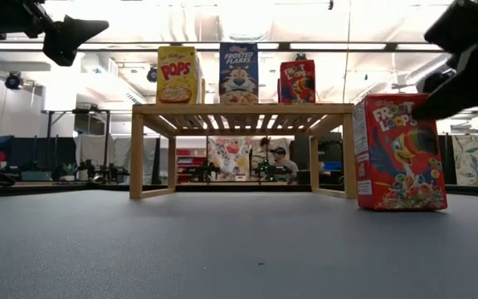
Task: Stack cereal on shelf
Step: Put the red cereal box on the shelf aligned with the other red cereal boxes
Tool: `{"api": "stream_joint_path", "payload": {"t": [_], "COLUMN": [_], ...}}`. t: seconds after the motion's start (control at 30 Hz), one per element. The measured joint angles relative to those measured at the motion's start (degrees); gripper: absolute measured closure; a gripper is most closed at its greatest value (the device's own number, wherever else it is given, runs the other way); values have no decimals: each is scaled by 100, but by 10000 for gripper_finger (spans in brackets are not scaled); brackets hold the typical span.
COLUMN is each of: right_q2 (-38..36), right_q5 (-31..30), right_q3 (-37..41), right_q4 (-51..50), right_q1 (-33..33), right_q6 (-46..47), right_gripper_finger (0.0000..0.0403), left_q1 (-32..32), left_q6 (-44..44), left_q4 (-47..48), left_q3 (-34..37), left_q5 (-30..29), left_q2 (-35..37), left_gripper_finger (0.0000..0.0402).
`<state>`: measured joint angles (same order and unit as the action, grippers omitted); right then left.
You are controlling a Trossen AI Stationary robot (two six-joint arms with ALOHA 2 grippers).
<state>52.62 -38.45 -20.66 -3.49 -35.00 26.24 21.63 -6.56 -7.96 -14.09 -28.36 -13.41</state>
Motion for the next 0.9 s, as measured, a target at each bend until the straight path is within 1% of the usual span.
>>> {"api": "stream_joint_path", "payload": {"t": [0.23,0.37,0.53,0.77,0.9], "right_q2": [2,2,4,4,4], "right_q5": [69,138,139,136,139], "right_q3": [1041,1346,1535,1592,1605], "right_q4": [1852,2438,2528,2574,2683], "right_q1": [0,0,0,4,2], "right_q6": [16,18,35,125,99], "right_gripper_finger": [77,78,78,79,96], "left_q1": [-1,-1,1,0,1], "left_q6": [0,0,-12,-14,-18], "left_q4": [-3,-5,-10,-16,-14], "left_q3": [0,0,0,0,0], "left_q5": [2,1,2,-7,-9], "left_q2": [0,0,2,15,2], "left_gripper_finger": [98,98,98,98,98]}}
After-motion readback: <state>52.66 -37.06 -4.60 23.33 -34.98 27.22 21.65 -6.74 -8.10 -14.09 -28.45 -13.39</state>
